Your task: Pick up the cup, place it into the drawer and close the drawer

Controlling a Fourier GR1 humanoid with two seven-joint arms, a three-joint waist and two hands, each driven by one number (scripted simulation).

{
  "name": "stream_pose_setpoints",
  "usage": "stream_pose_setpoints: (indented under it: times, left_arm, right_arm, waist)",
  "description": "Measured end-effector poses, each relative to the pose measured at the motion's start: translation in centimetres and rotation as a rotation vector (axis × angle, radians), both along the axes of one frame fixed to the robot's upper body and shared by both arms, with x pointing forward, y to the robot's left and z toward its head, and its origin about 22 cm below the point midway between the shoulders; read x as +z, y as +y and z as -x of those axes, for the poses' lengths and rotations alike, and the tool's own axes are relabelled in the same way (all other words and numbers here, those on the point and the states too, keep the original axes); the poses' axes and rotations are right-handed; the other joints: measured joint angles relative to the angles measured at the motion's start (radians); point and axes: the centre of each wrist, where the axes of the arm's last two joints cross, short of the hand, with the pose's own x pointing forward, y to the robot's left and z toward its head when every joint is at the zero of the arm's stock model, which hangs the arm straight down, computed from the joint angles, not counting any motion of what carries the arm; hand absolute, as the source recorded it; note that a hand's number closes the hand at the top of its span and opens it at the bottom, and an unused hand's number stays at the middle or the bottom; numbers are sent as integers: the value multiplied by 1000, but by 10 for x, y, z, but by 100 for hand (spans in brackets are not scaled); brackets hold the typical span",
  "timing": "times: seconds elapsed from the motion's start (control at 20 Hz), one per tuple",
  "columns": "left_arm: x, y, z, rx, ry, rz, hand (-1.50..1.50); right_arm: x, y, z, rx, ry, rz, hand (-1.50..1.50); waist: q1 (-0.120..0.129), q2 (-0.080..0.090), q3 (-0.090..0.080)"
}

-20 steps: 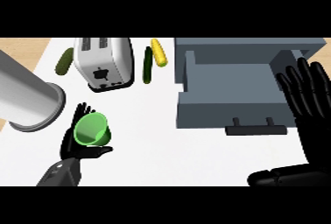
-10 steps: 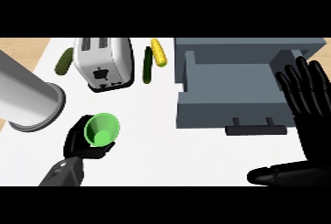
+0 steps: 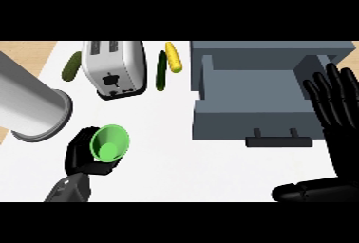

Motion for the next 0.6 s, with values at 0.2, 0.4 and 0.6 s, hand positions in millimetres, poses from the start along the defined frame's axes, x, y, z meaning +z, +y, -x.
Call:
stream_pose_setpoints:
  times: [0.2,0.4,0.6]
  left_arm:
    - [11,-1,-11,18,-59,-6,150]
    - [26,-11,-24,-22,-126,9,150]
    - [51,-27,-36,-99,-197,-8,150]
  right_arm:
    - [0,-4,1,-2,1,6,-150]
    - [1,2,0,-9,7,1,-150]
    - [2,0,1,-16,18,2,-150]
  waist:
    - [1,-1,0]
    - [5,-2,1]
    - [11,-5,2]
